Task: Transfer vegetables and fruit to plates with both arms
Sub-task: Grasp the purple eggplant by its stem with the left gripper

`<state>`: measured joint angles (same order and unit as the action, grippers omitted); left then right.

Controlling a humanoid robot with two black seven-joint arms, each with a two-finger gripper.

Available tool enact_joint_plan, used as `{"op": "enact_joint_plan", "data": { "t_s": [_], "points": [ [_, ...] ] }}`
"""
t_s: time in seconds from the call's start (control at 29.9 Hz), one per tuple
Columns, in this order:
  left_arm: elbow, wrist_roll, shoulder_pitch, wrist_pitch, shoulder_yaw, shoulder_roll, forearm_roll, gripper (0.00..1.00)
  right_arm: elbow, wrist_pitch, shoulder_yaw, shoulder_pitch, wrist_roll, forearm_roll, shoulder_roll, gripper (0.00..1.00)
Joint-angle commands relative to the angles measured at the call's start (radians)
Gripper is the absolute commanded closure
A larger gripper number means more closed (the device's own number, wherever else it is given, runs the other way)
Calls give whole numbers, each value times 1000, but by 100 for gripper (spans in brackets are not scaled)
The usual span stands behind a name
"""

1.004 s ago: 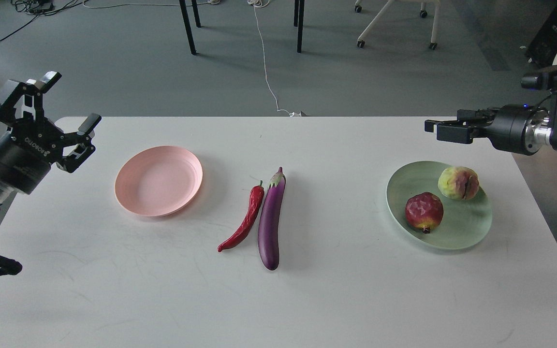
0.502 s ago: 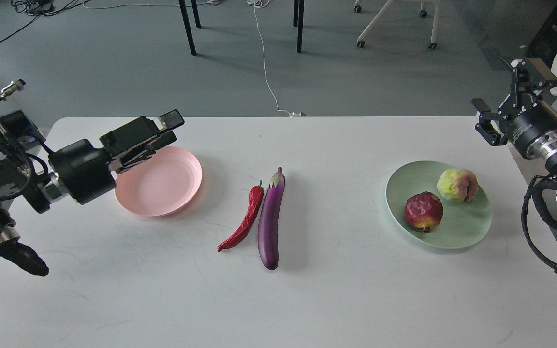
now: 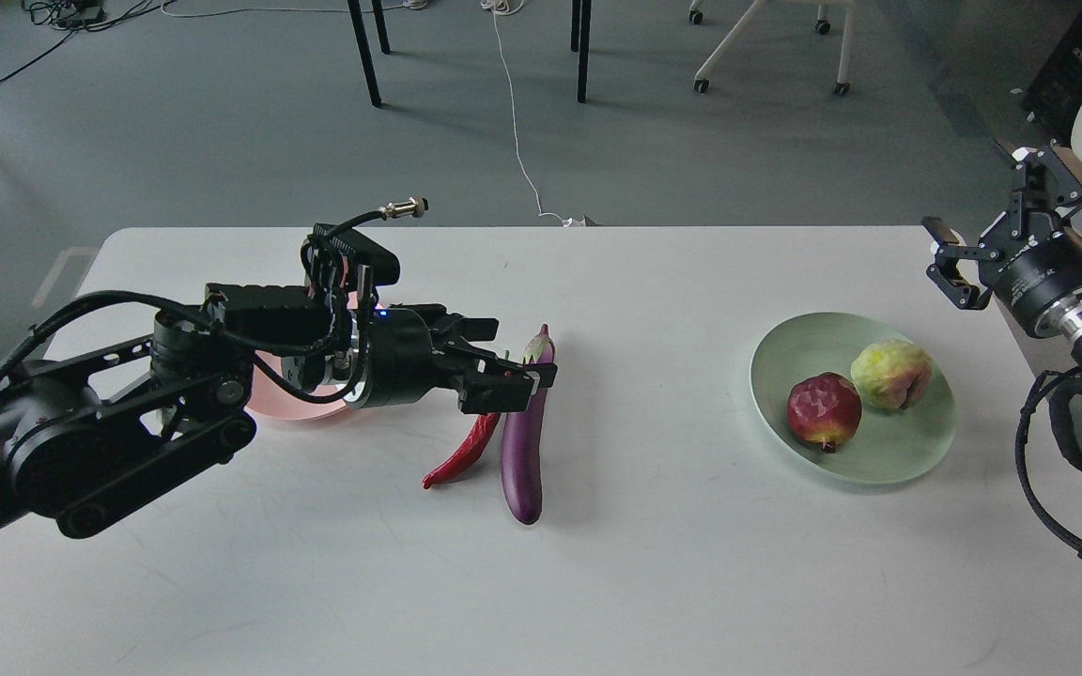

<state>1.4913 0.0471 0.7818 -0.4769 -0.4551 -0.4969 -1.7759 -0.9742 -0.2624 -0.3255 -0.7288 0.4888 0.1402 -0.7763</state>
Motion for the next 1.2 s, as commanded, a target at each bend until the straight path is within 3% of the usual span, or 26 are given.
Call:
{"op": "enact_joint_plan", "data": {
  "t_s": [0.0, 0.13, 0.33, 0.57, 0.87, 1.17],
  "points": [
    [-3, -142, 4, -12, 13, 40, 19, 1, -1, 0, -1, 0, 0, -1, -3, 3],
    [-60, -223, 7, -12, 15, 110, 26, 1, 0, 0, 0, 0, 0, -1, -3, 3],
    [-232, -257, 56, -12, 18, 225, 15, 1, 3, 0, 0, 0, 0, -1, -3, 3],
    [-477, -245, 186, -12, 160, 380, 15, 3, 3, 0, -1, 11, 0, -1, -3, 3],
    [-667, -221, 203, -12, 168, 489, 23, 4, 3, -1, -4, 28, 0, -1, -15, 3],
    [-753, -199, 217, 6, 171, 497, 27, 8, 3, -1, -4, 35, 0, -1, -18, 3]
  ]
}}
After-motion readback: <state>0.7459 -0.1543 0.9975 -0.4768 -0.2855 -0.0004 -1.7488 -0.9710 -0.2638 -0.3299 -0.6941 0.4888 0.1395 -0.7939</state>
